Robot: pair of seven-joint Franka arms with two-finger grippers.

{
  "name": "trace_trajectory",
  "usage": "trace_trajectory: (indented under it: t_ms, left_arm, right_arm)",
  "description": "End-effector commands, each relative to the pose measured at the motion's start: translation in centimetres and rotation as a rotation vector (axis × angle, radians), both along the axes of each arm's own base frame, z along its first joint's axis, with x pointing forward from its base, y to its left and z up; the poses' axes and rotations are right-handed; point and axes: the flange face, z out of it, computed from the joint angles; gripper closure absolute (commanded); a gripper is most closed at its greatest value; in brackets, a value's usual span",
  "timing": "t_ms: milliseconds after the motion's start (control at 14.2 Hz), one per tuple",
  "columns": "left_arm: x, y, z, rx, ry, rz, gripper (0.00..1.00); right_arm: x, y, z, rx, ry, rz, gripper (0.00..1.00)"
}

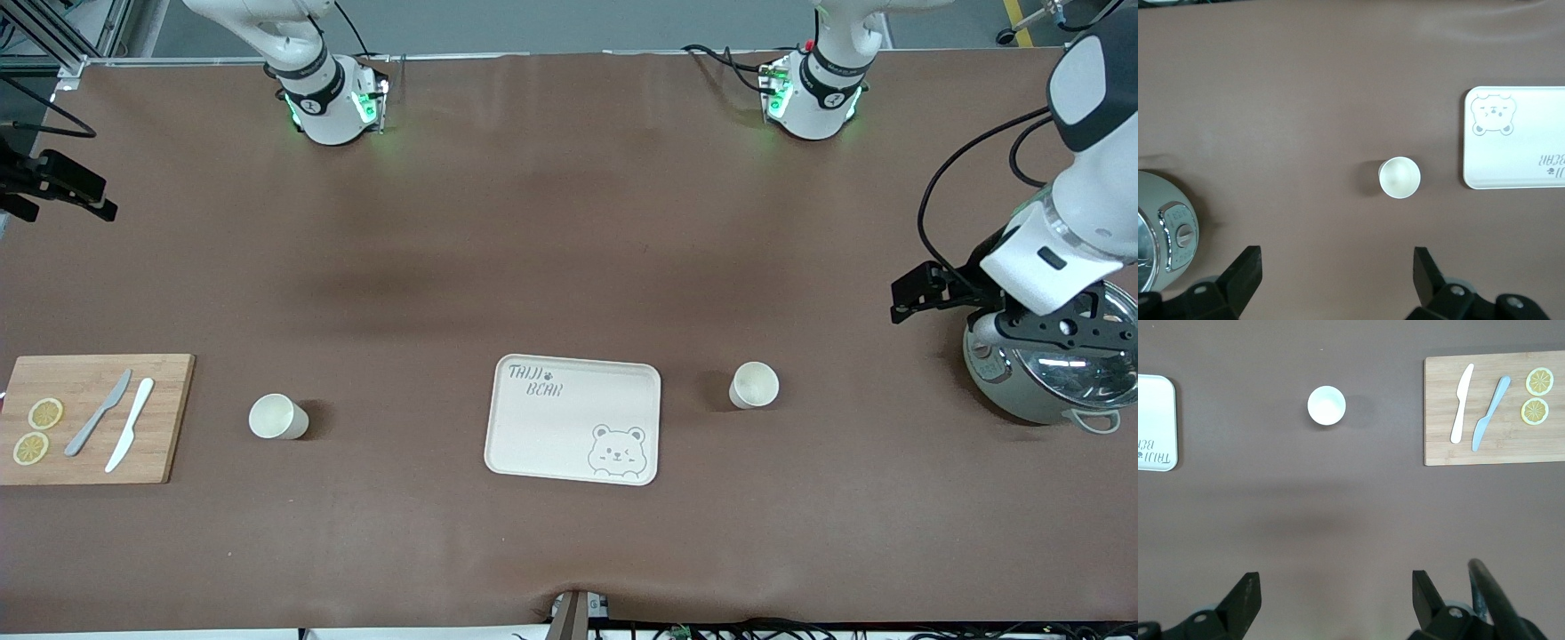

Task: Place white IKEA cup upright on tray with both arms
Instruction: 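Move the left gripper down to the white cup beside the tray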

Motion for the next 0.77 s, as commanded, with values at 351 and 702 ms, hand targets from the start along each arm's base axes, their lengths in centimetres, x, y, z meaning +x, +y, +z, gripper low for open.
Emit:
trace_trajectory:
  t_ms: [351, 702]
  left_arm:
    - [3.7, -4.6, -9.3, 0.059, 0.027, -0.011, 0.00]
    - [5.4, -8.5, -14.6, 0.136, 0.029, -0.019, 0.00]
  right_arm:
    - [0.1, 0.0, 0.4, -0.010, 0.000, -0.014, 0.00]
    - [0.0, 0.2, 0.6, -0.011, -0.001, -0.011, 0.00]
